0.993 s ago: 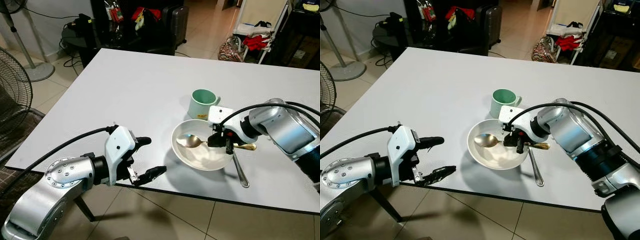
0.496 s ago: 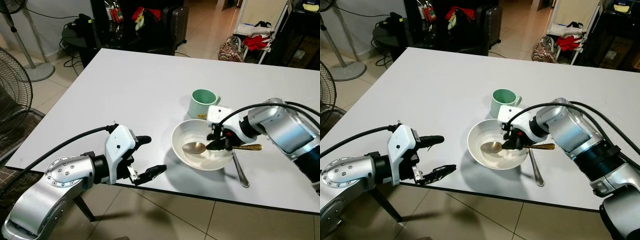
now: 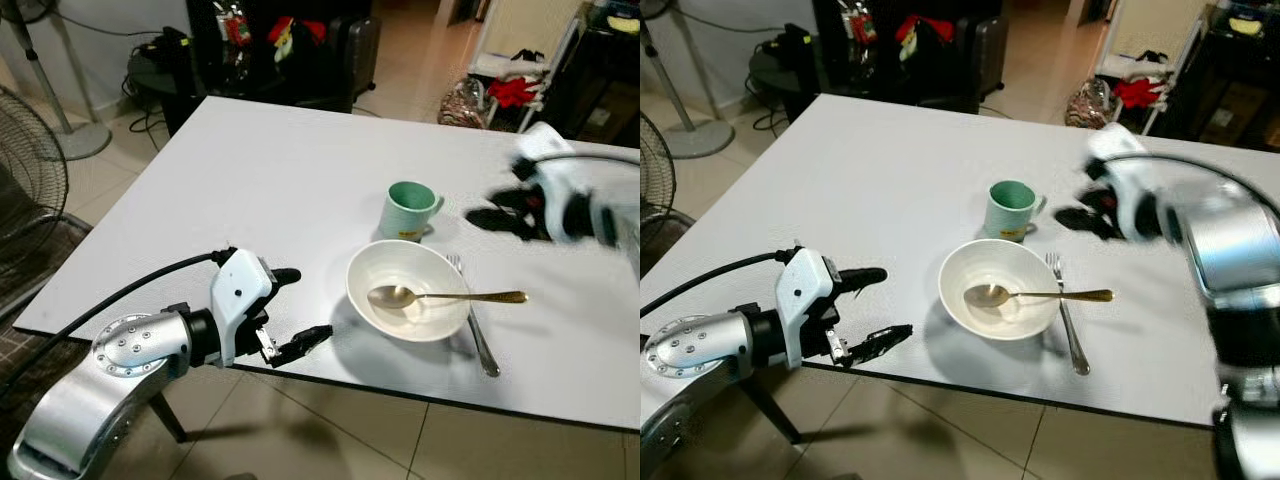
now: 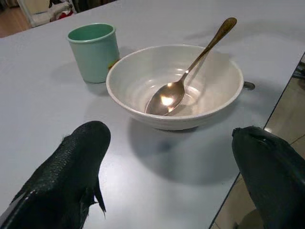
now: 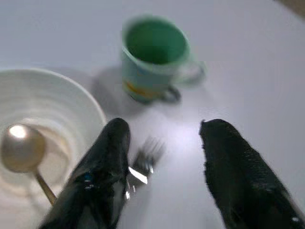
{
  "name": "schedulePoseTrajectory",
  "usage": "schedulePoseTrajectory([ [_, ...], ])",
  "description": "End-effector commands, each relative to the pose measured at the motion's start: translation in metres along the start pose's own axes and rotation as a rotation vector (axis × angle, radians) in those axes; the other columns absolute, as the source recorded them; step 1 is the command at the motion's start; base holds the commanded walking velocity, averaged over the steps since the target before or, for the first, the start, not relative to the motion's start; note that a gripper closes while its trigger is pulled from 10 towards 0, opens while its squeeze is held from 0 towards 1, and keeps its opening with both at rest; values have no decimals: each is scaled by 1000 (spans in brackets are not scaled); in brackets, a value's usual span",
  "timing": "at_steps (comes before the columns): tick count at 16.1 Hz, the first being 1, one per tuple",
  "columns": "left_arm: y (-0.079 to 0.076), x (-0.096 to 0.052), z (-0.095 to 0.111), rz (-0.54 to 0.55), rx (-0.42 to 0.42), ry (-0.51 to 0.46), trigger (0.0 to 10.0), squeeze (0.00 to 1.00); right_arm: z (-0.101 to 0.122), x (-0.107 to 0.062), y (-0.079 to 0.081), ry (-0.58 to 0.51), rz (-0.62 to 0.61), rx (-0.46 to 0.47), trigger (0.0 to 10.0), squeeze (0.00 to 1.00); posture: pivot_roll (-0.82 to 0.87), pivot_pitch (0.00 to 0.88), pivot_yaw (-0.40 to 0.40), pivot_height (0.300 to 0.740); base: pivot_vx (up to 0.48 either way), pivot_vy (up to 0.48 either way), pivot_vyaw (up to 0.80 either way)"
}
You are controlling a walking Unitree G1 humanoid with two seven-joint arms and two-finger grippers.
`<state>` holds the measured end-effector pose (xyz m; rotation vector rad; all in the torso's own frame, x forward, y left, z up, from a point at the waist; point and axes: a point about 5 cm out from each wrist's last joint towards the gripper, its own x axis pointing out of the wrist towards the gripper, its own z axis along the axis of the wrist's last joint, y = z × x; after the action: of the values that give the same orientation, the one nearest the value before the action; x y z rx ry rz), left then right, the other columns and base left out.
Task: Setting the table
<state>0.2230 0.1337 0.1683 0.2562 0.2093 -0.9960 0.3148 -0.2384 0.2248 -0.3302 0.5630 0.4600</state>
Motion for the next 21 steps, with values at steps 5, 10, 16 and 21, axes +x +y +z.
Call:
schedulePoseTrajectory([
  [5, -5, 4, -1, -24, 1, -4, 10000, 361, -73, -21, 2, 189, -196, 231, 10000, 1000, -143, 0, -34, 740, 0, 0, 0],
  [10, -6, 4, 0, -46, 4, -4, 10000, 361, -89, 5, 34, 224, -58, 321, 10000, 1000, -129, 0, -40, 740, 0, 0, 0],
  [16, -6, 1, -1, -44, 3, 7, 10000, 361, -87, 34, 53, 217, -15, 297, 10000, 0, -110, 0, -36, 740, 0, 0, 0],
  [21, -6, 2, 0, -47, 6, 5, 10000, 361, -100, 49, 57, 231, -32, 319, 4824, 0, -105, 0, -36, 740, 0, 0, 0],
])
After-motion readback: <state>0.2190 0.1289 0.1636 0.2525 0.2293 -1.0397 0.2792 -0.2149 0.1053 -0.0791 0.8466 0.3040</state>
